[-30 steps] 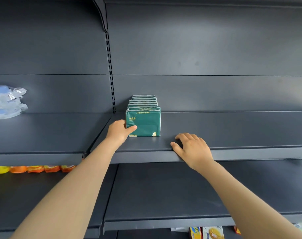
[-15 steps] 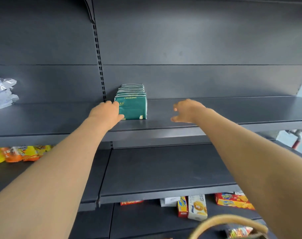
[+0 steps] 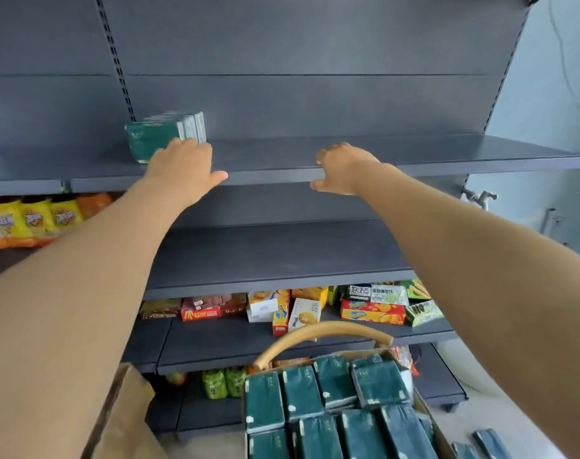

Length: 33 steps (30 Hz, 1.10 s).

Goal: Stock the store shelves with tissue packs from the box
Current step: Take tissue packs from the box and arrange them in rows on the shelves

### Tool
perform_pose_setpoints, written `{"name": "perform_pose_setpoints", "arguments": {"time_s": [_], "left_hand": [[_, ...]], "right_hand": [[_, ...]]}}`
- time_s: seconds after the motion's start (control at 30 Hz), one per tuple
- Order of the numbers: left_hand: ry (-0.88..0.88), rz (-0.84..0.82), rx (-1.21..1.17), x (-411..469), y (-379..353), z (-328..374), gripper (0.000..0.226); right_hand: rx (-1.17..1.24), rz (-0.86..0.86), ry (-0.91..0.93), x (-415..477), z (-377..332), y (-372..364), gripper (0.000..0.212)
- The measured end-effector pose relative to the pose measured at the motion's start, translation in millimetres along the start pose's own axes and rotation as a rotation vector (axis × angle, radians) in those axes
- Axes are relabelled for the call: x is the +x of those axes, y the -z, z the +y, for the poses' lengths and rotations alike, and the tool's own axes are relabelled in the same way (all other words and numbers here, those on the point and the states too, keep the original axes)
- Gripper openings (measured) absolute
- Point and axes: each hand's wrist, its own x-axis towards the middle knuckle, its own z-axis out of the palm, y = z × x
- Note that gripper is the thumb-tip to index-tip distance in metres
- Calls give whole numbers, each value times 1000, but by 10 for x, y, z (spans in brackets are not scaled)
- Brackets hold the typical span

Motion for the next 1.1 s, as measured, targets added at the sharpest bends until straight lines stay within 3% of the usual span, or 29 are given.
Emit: {"name": "perform_pose_setpoints", "arguments": {"time_s": [0.23,0.47,0.93,1.1], "left_hand": [[29,-186,-61,-825,-448,1061,50],[15,-403,-52,-1326,-1165,1748,46],[-44,-906,-149,-1690,-3231,2241,46],[-68,-928,-202,-1684,-3651,2256,43]], "right_hand": [[6,-220,53,-1039,841,-728,53],[104,-398,-25,-1520,1379,-1627,56],[202,-873,-73,-1871,1221,-3771,58],[213,-856,-113,-1695,1087,-4254,77]]}}
